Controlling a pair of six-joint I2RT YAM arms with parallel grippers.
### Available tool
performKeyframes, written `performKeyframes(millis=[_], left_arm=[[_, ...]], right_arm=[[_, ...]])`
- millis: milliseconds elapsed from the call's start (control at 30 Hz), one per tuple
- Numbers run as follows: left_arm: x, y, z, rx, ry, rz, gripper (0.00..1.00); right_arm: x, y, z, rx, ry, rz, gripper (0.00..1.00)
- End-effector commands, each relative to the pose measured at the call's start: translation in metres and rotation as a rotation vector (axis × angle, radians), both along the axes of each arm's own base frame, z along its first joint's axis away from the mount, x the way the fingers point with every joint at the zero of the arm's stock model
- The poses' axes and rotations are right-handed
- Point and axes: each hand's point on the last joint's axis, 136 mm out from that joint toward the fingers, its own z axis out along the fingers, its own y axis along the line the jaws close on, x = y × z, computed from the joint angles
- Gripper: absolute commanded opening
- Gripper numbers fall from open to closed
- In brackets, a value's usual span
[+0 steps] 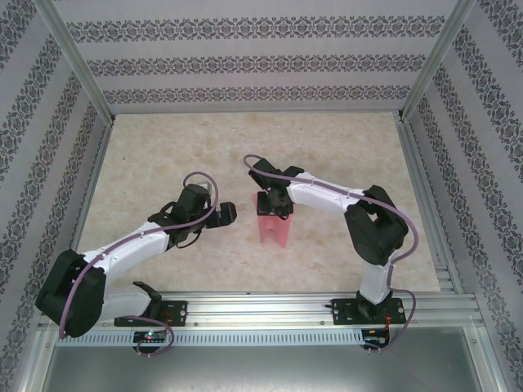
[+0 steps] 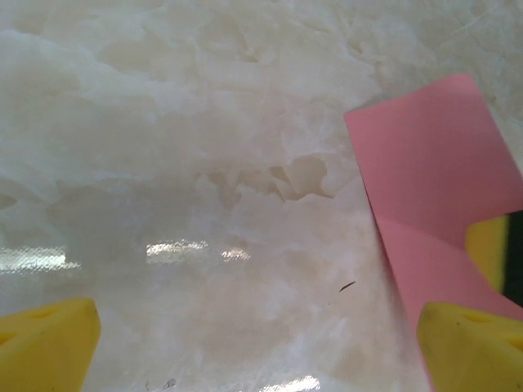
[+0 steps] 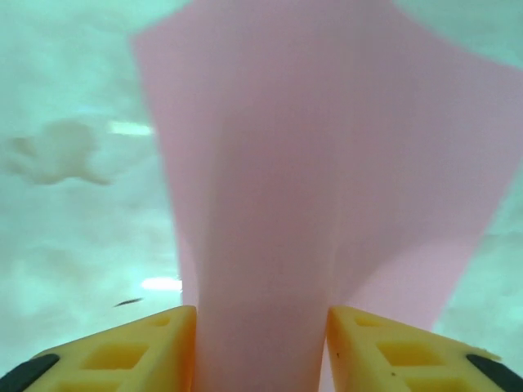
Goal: Fold a paper plane with a square sheet of paper (pick it up from the middle)
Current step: Fold the square sheet of paper in half at the center of the table.
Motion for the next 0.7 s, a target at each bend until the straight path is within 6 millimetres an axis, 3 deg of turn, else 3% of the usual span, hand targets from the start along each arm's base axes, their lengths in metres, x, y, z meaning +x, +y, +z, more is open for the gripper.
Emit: performKeyframes(millis=[0, 133, 233, 300, 467, 567, 667], left_arm=[[0.011, -0.003, 0.016, -0.019, -0.039, 0.006, 1.00], [0.011, -0.002, 0.020, -0.029, -0.043, 0.013, 1.00], [0.011, -0.003, 0.025, -0.045, -0.050, 0.015, 1.00], [0.011, -0.005, 0.028, -0.062, -0.055, 0.012, 1.00], [0.008, -0.020, 0.033, -0.118, -0.050, -0.057, 1.00], [0.006, -0.029, 0.035, -0.148, -0.045, -0.099, 1.00], [0.004, -0.038, 0.033, -0.168, -0.032, -0.141, 1.00]], right_arm=[[0.006, 0.025, 0.035, 0.205, -0.055, 0.014, 0.40], [0.011, 0.056, 0.072, 0.517, -0.099, 0.016, 0.40], [0.018, 0.062, 0.086, 0.690, -0.122, -0.036, 0.41], [0.022, 0.057, 0.078, 0.724, -0.129, -0.084, 0.42], [0.025, 0.032, 0.031, 0.758, -0.105, -0.222, 0.43], [0.020, 0.016, 0.006, 0.734, -0.085, -0.267, 0.46], [0.013, 0.003, -0.005, 0.686, -0.081, -0.271, 0.53]])
